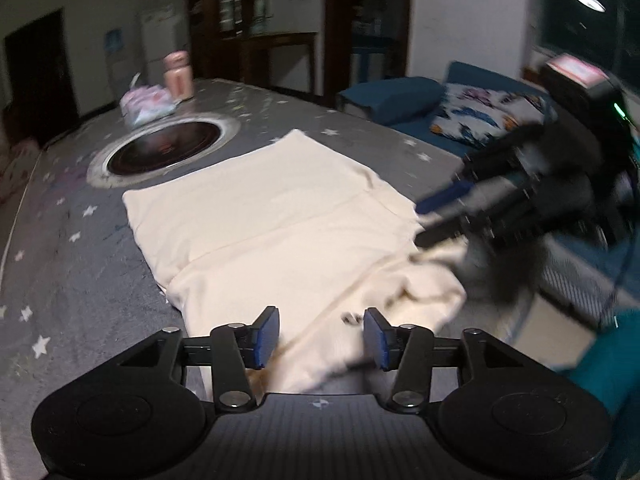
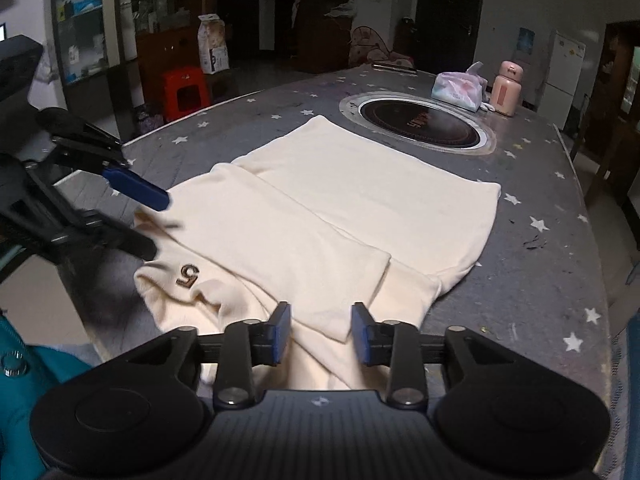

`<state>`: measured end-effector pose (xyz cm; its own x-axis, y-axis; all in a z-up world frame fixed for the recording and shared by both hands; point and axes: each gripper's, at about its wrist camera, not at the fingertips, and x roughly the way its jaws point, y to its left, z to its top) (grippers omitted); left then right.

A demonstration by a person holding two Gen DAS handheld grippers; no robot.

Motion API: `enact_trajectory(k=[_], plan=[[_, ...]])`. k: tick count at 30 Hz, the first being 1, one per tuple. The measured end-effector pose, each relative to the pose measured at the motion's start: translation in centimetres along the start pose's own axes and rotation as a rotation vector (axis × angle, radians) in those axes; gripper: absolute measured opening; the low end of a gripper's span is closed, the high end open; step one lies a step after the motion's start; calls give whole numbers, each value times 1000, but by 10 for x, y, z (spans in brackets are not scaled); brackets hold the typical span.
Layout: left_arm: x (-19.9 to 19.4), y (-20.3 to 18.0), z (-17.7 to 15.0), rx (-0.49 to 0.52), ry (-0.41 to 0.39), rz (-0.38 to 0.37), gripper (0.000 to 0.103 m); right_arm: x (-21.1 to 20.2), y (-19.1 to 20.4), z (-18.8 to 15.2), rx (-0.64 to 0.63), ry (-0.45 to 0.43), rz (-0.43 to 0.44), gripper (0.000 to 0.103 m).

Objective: Fold clothes

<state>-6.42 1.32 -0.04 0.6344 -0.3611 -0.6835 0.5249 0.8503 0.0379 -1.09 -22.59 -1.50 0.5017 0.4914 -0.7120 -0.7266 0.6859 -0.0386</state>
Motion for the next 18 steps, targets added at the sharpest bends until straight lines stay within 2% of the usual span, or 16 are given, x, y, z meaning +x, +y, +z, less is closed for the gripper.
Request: enact_trajectory(k=[2,9,11,13,14,18], plan=[[-3,-7,-6,54,0,5,52,-4,1,-2,-22,8,-3,36],[17,-31,-21,219,-23,49,50,-18,7,-15,-104,52,-14,49],[20,-33,-22,234,-30,53,29,-21,12,-21,-149,68,-21,52],[22,-31,-21,223,-41,52,17,-24,16,-27,-199,73,-28,57],[21,-26,-18,199,-50,49,13,-25,19,-29,-220,73,-31,58],[17,-10,-4,110,-88,40,10,-24,26,-33,-265,42,-25,61]])
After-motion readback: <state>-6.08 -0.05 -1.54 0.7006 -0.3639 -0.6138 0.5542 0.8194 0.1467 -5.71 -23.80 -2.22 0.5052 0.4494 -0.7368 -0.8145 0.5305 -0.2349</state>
